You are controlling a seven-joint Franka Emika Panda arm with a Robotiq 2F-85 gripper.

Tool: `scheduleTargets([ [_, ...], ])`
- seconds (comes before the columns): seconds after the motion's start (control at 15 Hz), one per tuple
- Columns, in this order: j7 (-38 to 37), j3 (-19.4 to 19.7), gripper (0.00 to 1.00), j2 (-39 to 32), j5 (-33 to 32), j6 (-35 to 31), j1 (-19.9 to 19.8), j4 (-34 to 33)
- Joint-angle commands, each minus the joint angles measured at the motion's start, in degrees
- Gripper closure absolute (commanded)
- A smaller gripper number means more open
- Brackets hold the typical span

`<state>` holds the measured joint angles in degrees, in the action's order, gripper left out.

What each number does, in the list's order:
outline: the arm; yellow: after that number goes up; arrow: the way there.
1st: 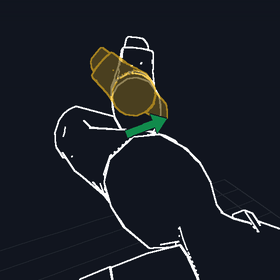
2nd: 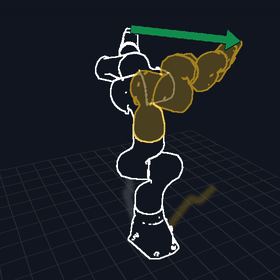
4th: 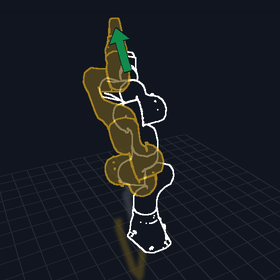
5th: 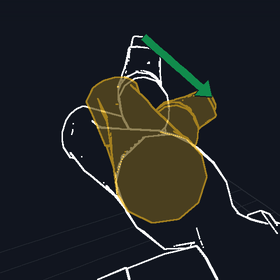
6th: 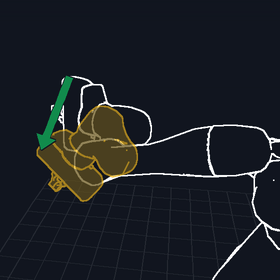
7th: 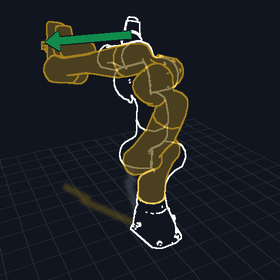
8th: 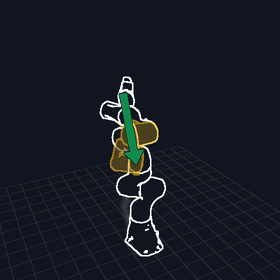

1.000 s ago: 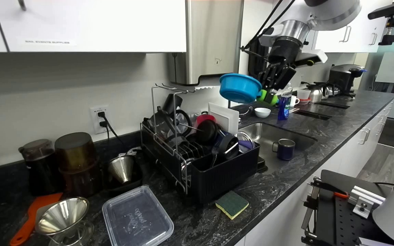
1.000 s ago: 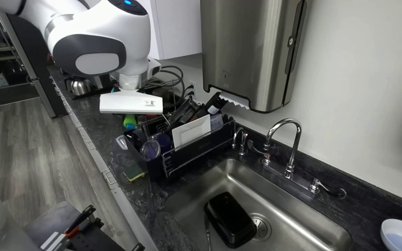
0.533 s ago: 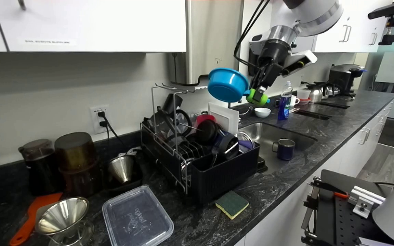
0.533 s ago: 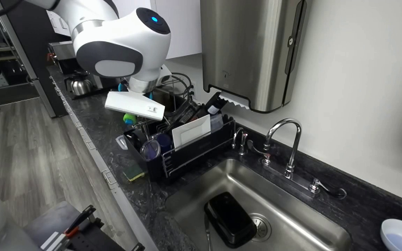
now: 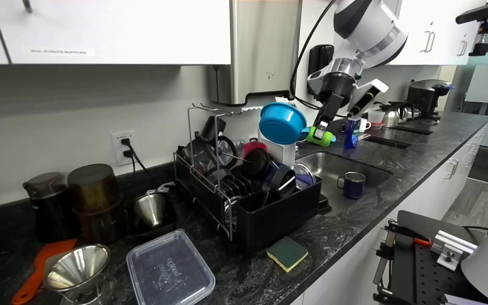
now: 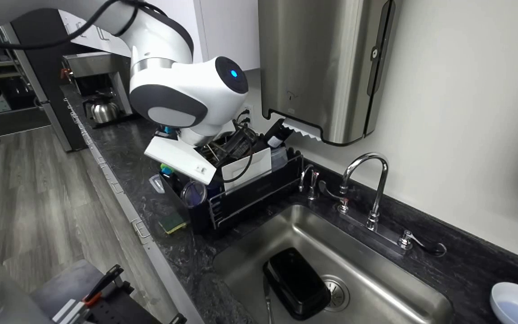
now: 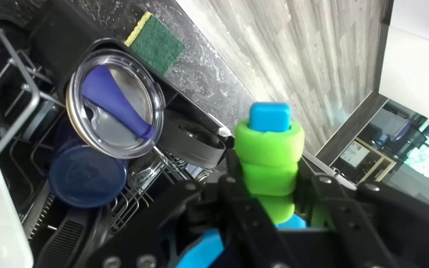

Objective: Put the blue pan on the the dish dryer

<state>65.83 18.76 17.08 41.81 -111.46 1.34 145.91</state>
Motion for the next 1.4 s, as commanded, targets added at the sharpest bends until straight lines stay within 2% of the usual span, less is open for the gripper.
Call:
scheduleTargets([
  [0.0,-0.6,-1.5,0.92,-4.3,3.8,3.8,-3.0,-2.6],
  [0.53,-1.3,-3.0,0.92,-10.1,10.7,6.1,-6.0,-6.9],
  [0.73,-1.3,-3.3,0.92,-11.1,12.3,6.0,-7.2,-7.9],
  [0.8,-0.5,-3.9,0.92,-9.9,11.0,4.4,-7.3,-6.5],
  [0.87,-0.5,-4.0,0.67,-10.0,11.1,4.4,-7.6,-6.6],
  [1.33,-0.5,-4.5,0.67,-10.0,11.1,4.3,-7.8,-6.6],
])
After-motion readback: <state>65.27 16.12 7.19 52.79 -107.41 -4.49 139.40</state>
